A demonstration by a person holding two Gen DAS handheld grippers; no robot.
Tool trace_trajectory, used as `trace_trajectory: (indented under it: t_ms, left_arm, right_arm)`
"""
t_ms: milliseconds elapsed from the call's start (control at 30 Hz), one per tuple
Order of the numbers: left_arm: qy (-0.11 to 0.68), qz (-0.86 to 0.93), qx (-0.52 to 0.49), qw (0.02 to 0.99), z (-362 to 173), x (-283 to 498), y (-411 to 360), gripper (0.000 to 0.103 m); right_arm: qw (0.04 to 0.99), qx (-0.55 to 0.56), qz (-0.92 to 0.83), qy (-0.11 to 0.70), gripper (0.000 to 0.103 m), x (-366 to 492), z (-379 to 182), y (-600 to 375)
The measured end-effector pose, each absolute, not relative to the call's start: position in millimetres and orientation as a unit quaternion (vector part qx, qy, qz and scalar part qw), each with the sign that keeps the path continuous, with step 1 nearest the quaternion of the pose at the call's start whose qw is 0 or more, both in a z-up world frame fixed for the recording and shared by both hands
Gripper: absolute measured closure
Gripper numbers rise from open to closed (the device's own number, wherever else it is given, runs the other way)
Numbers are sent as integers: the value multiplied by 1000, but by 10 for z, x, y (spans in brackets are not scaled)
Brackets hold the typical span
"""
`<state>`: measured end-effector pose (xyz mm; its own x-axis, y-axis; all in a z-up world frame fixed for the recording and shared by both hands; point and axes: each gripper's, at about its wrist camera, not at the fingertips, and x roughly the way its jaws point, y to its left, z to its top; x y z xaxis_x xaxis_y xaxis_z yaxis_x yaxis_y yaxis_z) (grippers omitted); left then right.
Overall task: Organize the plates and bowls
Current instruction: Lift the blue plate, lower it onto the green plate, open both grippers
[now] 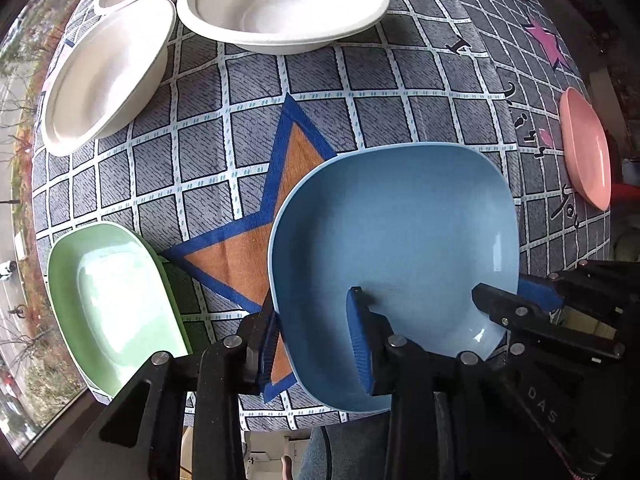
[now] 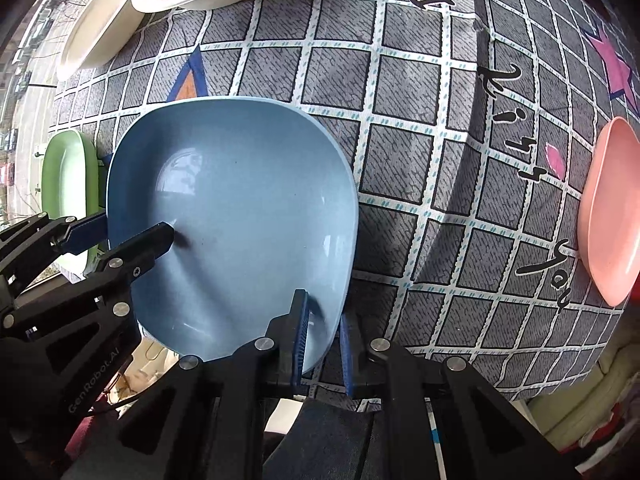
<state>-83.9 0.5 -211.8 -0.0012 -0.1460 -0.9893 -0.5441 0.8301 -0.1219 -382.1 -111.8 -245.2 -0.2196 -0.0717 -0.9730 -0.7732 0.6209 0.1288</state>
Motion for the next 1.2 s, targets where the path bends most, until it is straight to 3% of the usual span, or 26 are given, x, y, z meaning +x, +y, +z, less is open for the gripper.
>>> trace_trajectory:
  t_ms: [833, 1200]
  left_arm:
    - [658, 196, -239, 686, -671, -1700, 764, 67]
    - [634, 237, -260, 689, -144, -2577, 1432, 67]
  right_arm:
    - [568, -341, 364, 655, 87, -3994, -1876, -745]
    - [563, -345, 394, 640, 86, -4145, -1597, -492]
